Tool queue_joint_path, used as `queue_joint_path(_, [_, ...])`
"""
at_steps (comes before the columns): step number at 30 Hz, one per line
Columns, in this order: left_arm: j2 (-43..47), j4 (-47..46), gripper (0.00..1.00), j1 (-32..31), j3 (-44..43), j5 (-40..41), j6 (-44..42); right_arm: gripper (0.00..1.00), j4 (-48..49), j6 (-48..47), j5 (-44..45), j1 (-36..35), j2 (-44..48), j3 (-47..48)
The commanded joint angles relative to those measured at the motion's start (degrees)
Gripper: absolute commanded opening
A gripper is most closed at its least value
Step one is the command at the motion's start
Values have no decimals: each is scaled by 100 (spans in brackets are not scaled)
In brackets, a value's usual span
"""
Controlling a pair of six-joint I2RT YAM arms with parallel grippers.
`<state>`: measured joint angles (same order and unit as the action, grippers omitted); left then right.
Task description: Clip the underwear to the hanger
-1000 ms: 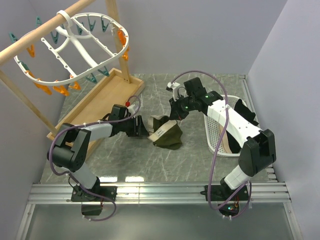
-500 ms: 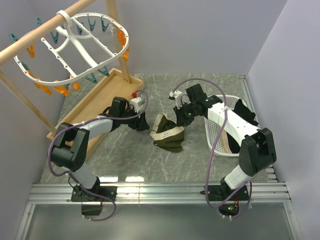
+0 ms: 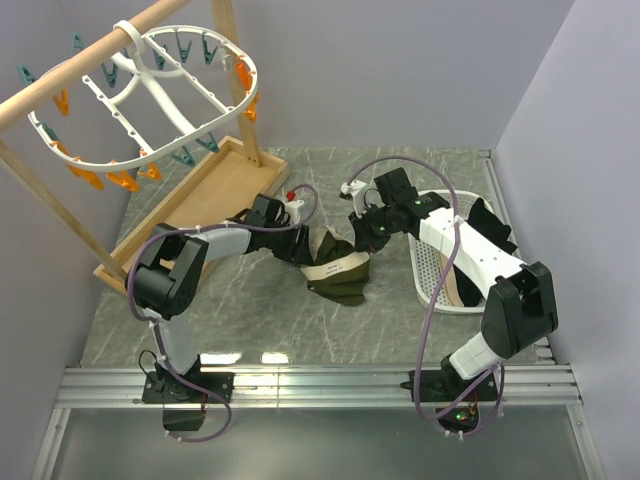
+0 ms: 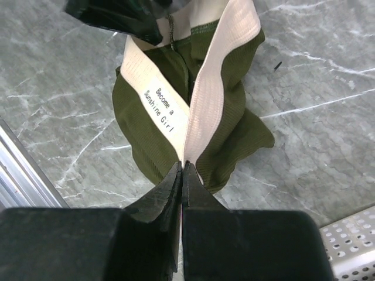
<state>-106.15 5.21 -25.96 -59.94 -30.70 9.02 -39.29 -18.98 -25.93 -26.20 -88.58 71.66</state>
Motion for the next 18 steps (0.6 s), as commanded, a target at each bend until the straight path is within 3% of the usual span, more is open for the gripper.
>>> queue_joint_path(1, [-239,174,54,-76,0,371,293,0,9,-18,-26,53,314,6])
queue_joint_path(9, [-644,173,27,-94,-184,117,513,0,-70,140,-149,88,569,85])
queue_joint_path(10, [-644,199,17,-103,-202,117,496,0,-79,158,-158,88,604,94])
queue_joint_path(13, [-504,427,0,-85,-316,282,373,0,-131,184,-114,88,648,111])
queue_joint_path(18, [311,866,0,38,-457,836,-48,0,-202,211,27,158,929,147])
